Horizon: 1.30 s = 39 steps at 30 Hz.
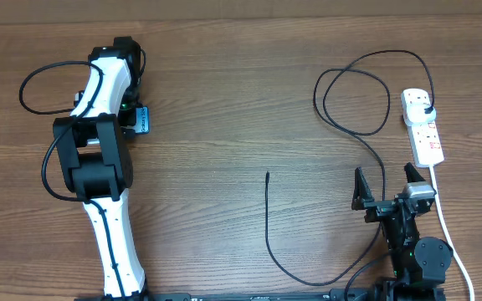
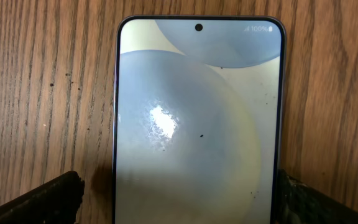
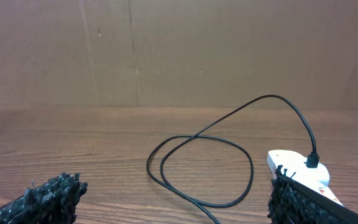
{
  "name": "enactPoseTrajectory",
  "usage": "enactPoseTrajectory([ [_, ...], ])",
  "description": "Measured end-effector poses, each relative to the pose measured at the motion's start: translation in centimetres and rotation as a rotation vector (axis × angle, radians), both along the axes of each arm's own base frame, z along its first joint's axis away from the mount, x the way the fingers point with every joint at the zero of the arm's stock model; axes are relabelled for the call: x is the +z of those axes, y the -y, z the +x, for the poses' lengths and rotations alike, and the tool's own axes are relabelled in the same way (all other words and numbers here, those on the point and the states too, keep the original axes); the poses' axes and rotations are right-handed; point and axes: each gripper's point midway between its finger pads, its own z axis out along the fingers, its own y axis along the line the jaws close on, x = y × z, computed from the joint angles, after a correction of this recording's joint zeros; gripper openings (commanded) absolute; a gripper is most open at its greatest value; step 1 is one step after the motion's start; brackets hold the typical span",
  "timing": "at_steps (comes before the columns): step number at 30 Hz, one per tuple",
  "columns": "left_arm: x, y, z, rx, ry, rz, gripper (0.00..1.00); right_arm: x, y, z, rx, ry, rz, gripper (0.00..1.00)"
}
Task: Plug charger to phone and switch on socket
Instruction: 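Close the left gripper on the phone's long edges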
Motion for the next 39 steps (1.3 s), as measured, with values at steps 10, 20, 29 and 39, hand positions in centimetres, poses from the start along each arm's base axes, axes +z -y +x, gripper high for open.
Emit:
enactPoseTrajectory([
  [10,-0.3,0.3,0.47,0.014,0.026,-0.051,1.0,0.01,0.0,0.0,0.0,0.0,0.0,1.0],
  [20,-0.51,0.53,0.78,0.062,0.062,-0.188,1.0,0.02,0.01,0.0,0.0,0.001,0.0,1.0],
  [29,-0.55,0.69,0.64,0.06,0.063,-0.21,1.0,0.02,-0.01,0.0,0.0,0.001,0.0,1.0],
  [39,-0.48,0.08,0.6,-0.041,0.034,-0.223,1.0,0.0,0.0,0.0,0.0,0.0,0.0,1.0],
])
